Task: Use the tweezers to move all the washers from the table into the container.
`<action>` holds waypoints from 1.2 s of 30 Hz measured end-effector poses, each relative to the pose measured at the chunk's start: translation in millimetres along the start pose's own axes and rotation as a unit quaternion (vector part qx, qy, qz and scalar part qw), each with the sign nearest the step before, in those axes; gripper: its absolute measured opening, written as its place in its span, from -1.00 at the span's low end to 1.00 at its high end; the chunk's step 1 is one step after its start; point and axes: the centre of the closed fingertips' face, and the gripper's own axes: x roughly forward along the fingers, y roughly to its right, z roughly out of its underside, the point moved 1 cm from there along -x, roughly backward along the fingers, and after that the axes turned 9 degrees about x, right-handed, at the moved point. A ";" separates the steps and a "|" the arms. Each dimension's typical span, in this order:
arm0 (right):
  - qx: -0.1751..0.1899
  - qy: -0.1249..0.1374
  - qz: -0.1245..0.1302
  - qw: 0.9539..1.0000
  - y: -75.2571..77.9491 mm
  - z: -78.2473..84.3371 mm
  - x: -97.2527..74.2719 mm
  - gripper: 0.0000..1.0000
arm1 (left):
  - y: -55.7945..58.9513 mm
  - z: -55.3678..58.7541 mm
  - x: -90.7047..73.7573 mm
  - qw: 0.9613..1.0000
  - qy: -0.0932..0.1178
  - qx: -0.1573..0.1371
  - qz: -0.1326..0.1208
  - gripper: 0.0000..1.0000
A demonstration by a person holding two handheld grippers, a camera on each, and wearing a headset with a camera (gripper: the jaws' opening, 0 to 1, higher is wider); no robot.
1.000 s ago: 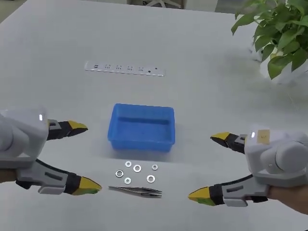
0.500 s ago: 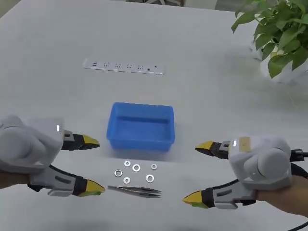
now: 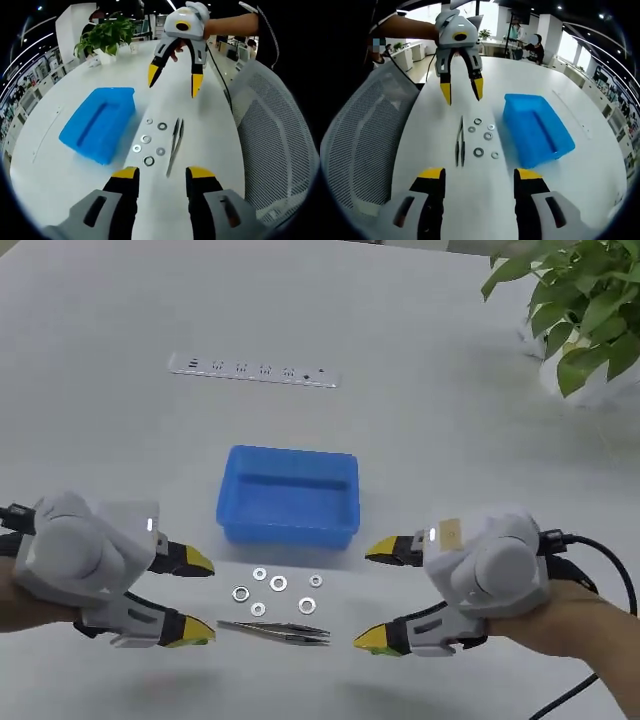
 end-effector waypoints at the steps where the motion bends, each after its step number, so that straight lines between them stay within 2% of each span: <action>1: -0.003 -0.001 -0.003 1.000 -0.4 -0.9 2.4 0.13 | 1.0 0.7 1.8 1.000 -0.003 0.001 0.004 -0.17; 10: -0.029 -0.019 -0.034 0.999 -11.8 -1.8 19.6 0.00 | 1.6 7.6 12.5 0.999 -0.019 0.023 0.018 -0.39; 16: -0.046 -0.029 -0.047 0.997 -17.8 -2.4 28.6 -0.11 | 6.3 10.6 19.0 0.998 -0.031 0.035 0.033 -0.48; 26: -0.071 -0.038 -0.052 0.995 -22.3 -6.2 41.0 -0.32 | 7.6 13.0 27.2 0.997 -0.037 0.044 0.046 -0.67; 34: -0.087 -0.040 -0.057 0.994 -27.2 -9.4 51.0 -0.40 | 10.9 18.7 33.8 0.996 -0.051 0.056 0.057 -0.76; 36: -0.089 -0.039 -0.060 0.994 -28.6 -10.4 53.8 -0.41 | 9.3 17.5 34.1 0.996 -0.048 0.055 0.055 -0.77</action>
